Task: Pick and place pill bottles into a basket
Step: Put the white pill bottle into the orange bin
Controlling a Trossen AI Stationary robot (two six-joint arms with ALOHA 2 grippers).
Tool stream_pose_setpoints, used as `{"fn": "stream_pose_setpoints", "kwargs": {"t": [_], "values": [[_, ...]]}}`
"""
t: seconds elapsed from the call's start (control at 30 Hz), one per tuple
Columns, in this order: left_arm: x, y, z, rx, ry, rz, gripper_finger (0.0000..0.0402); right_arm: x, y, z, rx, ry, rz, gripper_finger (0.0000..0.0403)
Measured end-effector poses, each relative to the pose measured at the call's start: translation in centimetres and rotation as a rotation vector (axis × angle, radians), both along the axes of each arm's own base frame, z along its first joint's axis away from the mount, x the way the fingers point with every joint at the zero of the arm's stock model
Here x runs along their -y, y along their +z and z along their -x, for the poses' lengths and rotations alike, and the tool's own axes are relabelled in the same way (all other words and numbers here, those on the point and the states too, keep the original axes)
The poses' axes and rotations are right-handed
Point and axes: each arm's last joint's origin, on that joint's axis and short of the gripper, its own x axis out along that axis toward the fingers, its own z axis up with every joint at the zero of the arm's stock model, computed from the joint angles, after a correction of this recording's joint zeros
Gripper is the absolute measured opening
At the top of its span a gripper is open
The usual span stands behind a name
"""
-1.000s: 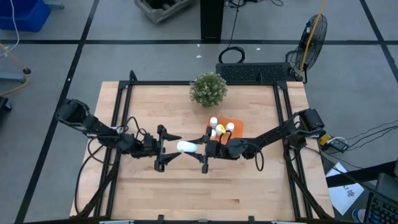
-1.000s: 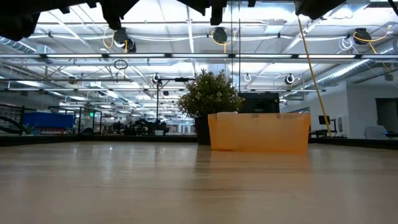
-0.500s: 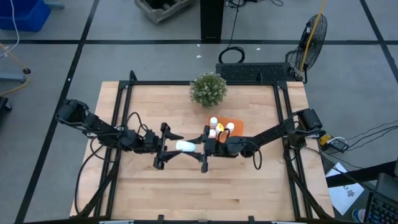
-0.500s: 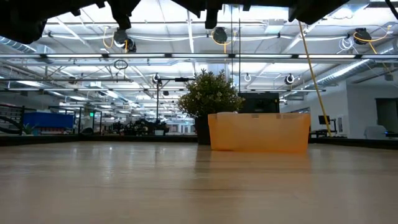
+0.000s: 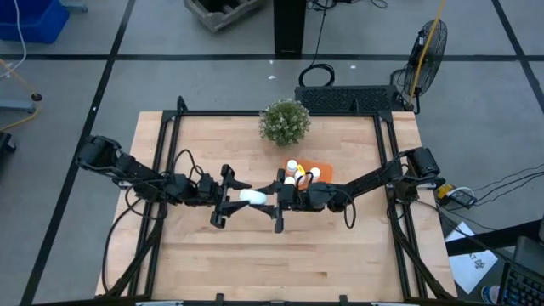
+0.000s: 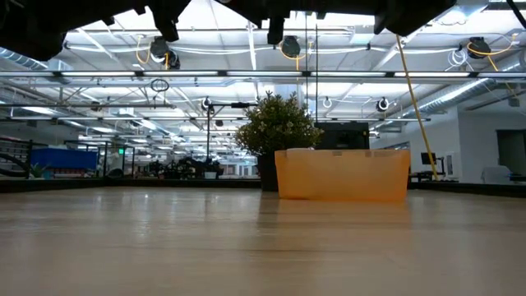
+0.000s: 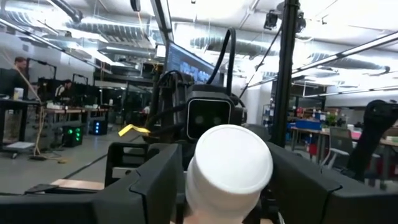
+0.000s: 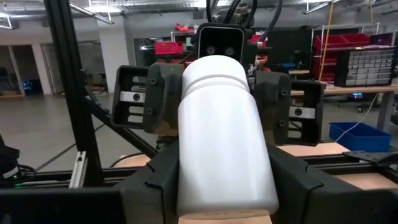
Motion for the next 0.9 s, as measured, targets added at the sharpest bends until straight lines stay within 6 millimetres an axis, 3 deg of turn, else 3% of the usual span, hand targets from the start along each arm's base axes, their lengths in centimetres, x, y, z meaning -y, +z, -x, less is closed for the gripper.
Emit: {"fn": "stream_pose_setpoints", "kwargs": {"t": [0.47, 0.67, 0.73, 0.9], "values": [[0.2, 1.0, -0.8, 0.006, -0.015, -0.032, 0.018, 0.3, 0.3, 0.0, 0.019, 0.04, -0.05, 0.0159], [0.3, 1.1, -1.1, -0.016, -0.029, -0.043, 0.0166, -0.1, 0.3, 0.1, 0.034, 0.04, 0.008, 0.0159], [0.2, 1.1, -1.2, -0.018, -0.03, -0.036, 0.0166, -0.1, 0.3, 0.1, 0.033, 0.032, 0.018, 0.0181], [0.0, 0.8, -1.3, -0.04, -0.023, -0.025, 0.0165, -0.6, 0.8, 0.5, 0.01, -0.006, 0.096, 0.0293]]}}
